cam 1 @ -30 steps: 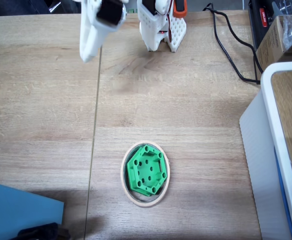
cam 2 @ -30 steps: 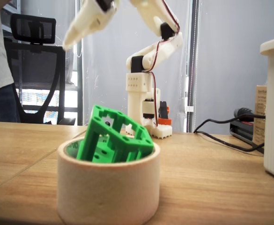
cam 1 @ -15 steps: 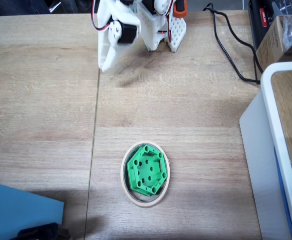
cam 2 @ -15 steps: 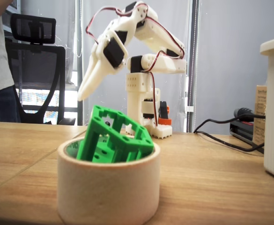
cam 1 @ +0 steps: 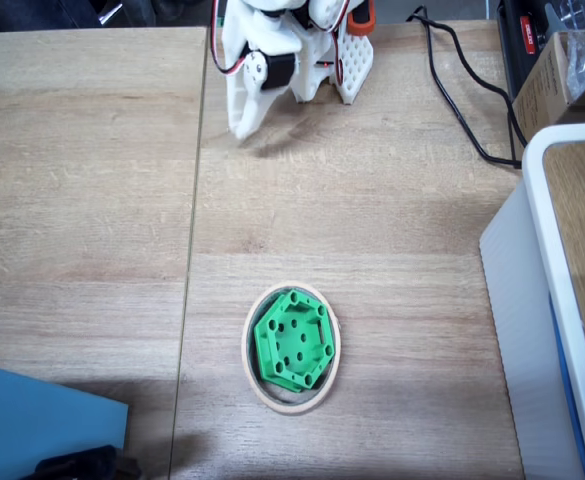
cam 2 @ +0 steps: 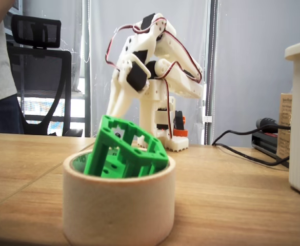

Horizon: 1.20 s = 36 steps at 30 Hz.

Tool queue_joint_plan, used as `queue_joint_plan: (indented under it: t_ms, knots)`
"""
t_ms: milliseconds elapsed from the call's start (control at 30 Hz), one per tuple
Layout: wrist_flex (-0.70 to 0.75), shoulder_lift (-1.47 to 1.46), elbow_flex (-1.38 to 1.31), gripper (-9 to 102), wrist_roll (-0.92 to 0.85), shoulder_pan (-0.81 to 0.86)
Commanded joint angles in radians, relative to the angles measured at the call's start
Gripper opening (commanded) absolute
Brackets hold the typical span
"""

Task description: Grasp a component and put it in the bin.

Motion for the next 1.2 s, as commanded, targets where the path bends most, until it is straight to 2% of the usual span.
queue_joint_plan:
  t_ms: [0,500,833,1167]
  knots:
    - [0.083,0.011,-0.005,0,0.003,0.002]
    - [0.06,0.014,0.034,0,-0.014,-0.003]
    - [-0.137,0.014,0.048,0,-0.002,-0.003]
    - [-0.144,0.011,0.051,0,0.002,-0.003]
